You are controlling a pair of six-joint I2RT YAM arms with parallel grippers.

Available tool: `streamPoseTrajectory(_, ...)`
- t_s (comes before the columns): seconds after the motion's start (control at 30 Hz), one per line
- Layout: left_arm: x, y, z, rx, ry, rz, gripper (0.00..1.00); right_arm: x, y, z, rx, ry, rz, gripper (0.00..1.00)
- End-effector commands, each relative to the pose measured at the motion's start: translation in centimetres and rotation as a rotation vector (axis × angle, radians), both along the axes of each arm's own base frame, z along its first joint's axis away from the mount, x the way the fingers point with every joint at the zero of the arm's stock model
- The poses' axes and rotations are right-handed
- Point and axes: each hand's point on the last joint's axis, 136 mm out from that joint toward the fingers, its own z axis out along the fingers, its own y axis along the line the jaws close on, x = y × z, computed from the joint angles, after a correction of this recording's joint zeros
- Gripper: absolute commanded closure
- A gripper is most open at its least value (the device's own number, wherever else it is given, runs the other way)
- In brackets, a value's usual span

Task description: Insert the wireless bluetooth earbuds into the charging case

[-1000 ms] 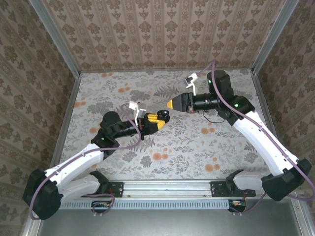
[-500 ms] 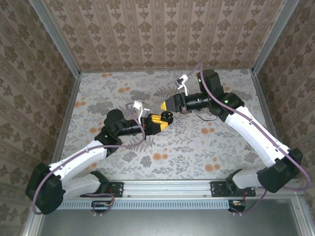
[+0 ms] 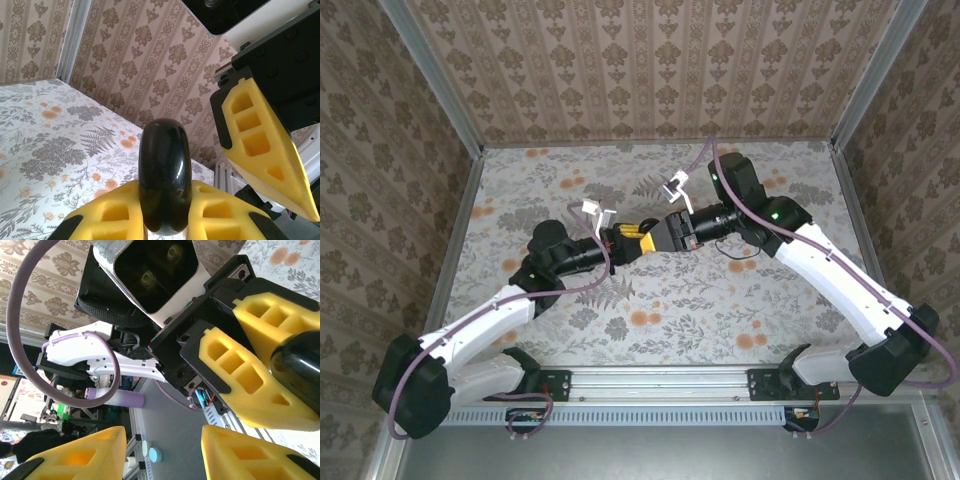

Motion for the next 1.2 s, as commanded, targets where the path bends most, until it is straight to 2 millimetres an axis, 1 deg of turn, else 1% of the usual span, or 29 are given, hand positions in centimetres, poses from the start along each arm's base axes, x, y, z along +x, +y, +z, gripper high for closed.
streamPoseTrajectory(0.0, 1.4, 1.1, -1.7, 0.045, 0.049, 0.107, 1.00, 0.4, -1.7, 0.4, -0.053, -0.083, -0.080, 0.55)
streamPoseTrajectory(0.1, 3.0, 2.4, -5.5, 0.125, 0.152, 0.225, 1.00, 2.6, -3.4, -1.1, -0.153, -0.152, -0.209, 0.54)
streamPoseTrajectory(0.13, 3.5, 2.9, -6.9, 0.157, 0.185, 0.263, 1.00, 3.6, -4.2, -2.0, -0.202, -0.177, -0.268, 0.53)
streamPoseTrajectory(0.23, 4.5, 3.6, -10.0, 0.233, 0.258, 0.339, 0.99, 6.8, -7.3, -5.4, -0.391, -0.270, -0.455, 0.48)
streamPoseTrajectory(0.33, 5.6, 3.5, -12.8, 0.296, 0.319, 0.373, 0.99, 9.5, -10.9, -9.0, -0.584, -0.357, -0.615, 0.43)
streamPoseTrajectory(0.43, 6.7, 2.6, -15.5, 0.353, 0.382, 0.372, 0.96, 11.3, -13.8, -11.9, -0.721, -0.409, -0.721, 0.34)
streamPoseTrajectory(0.5, 7.4, 1.4, -16.8, 0.377, 0.407, 0.351, 0.94, 12.0, -15.7, -13.6, -0.802, -0.416, -0.780, 0.28)
streamPoseTrajectory(0.53, 7.7, 0.6, -17.8, 0.394, 0.424, 0.341, 0.94, 12.6, -16.7, -13.8, -0.821, -0.428, -0.828, 0.25)
streamPoseTrajectory(0.63, 9.0, -1.0, -19.9, 0.404, 0.472, 0.330, 0.92, 13.3, -19.9, -15.4, -0.900, -0.420, -0.928, 0.17)
streamPoseTrajectory(0.77, 10.5, -1.8, -22.6, 0.440, 0.517, 0.353, 0.90, 13.5, -24.3, -17.2, -0.974, -0.405, -1.043, 0.09)
streamPoseTrajectory(0.87, 11.1, -1.9, -23.9, 0.498, 0.529, 0.364, 0.81, 13.3, -26.7, -18.6, -0.999, -0.387, -1.101, 0.04)
streamPoseTrajectory(0.93, 11.4, -1.6, -24.4, 0.541, 0.523, 0.379, 0.73, 13.4, -27.8, -19.3, -1.012, -0.388, -1.126, 0.00)
streamPoseTrajectory(1.0, 11.6, -1.1, -24.5, 0.598, 0.507, 0.392, 0.65, 13.5, -28.7, -19.9, -1.034, -0.402, -1.145, 0.00)
streamPoseTrajectory(1.1, 11.8, -0.2, -23.8, 0.686, 0.462, 0.412, 0.50, 14.0, -30.0, -20.8, -1.055, -0.417, -1.191, 0.00)
streamPoseTrajectory(1.17, 12.0, 0.8, -22.7, 0.743, 0.416, 0.434, 0.39, 14.6, -31.0, -21.2, -1.037, -0.420, -1.240, 0.00)
